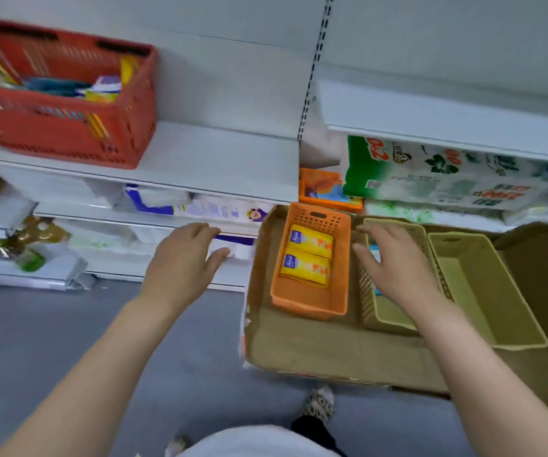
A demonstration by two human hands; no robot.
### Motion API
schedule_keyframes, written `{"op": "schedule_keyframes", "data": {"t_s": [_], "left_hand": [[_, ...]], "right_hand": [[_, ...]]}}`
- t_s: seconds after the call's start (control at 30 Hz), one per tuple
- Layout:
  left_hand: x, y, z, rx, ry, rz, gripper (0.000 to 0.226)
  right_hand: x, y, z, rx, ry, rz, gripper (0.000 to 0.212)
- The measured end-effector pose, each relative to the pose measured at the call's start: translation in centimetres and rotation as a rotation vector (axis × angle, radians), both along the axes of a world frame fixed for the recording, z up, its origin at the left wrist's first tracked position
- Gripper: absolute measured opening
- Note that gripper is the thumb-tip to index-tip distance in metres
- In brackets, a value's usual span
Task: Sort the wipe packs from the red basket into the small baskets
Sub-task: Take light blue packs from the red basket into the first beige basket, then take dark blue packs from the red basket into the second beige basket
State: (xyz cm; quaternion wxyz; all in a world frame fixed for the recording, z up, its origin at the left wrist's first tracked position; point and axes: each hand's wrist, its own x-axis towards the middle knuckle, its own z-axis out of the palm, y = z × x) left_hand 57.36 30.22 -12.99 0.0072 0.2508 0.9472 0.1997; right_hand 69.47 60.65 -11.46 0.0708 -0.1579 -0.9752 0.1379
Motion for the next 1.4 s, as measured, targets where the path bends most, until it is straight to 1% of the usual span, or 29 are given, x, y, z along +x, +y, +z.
{"op": "schedule_keyframes", "data": {"t_s": [0.1,0.2,0.3,0.4,0.5,0.6,0.7,0.83,1.0,1.1,1.2,1.27,1.33,1.4], "left_hand": [[-0.9,-8.5,1.5,-0.037,0.087,0.033,0.04],[-1.9,-15.4,2.3,-0.048,0.126,0.067,0.039],[-3.2,-19.6,3.0,-0.036,0.123,0.081,0.041],[-6.1,-22.4,3.4,0.012,0.145,0.08,0.039],[-10.2,-24.1,3.6,0.04,0.157,0.106,0.041],[-15.3,-25.5,3.5,0.022,0.16,0.123,0.045],[-21.7,-26.9,3.7,-0.003,0.185,0.149,0.048],[-31.5,-27.7,5.2,-0.065,0.202,0.144,0.049],[-41.5,-27.8,6.9,-0.044,0.163,0.175,0.047],[-46.1,-28.0,6.2,-0.009,0.118,0.186,0.048],[-50.5,-28.7,5.0,-0.014,0.084,0.17,0.049],[-53.4,-28.8,3.9,-0.025,0.068,0.135,0.051],[-56.4,-28.4,3.0,-0.037,0.016,0.076,0.053],[-59.3,-27.8,2.1,-0.056,-0.043,-0.006,0.056]], "right_hand": [[-0.3,-6.9,1.3,-0.049,0.099,-0.004,0.035],[-1.3,-13.3,1.3,-0.072,0.122,0.031,0.035],[-3.0,-18.3,1.9,-0.072,0.115,0.098,0.035],[-6.2,-22.3,3.2,-0.065,0.105,0.165,0.038],[-11.3,-24.9,3.9,-0.057,0.113,0.215,0.04],[-17.9,-26.8,3.8,-0.068,0.151,0.243,0.04],[-25.3,-28.1,3.4,-0.1,0.189,0.262,0.041],[-35.9,-29.2,4.0,-0.117,0.187,0.276,0.042],[-47.2,-29.7,6.6,-0.135,0.16,0.315,0.04],[-52.5,-30.4,6.7,-0.129,0.123,0.309,0.042],[-56.6,-31.7,5.7,-0.141,0.058,0.293,0.04],[-58.9,-32.8,4.7,-0.142,0.006,0.287,0.039],[-61.1,-34.0,3.6,-0.141,-0.059,0.265,0.039],[-63.1,-34.8,2.6,-0.123,-0.118,0.183,0.041]]}}
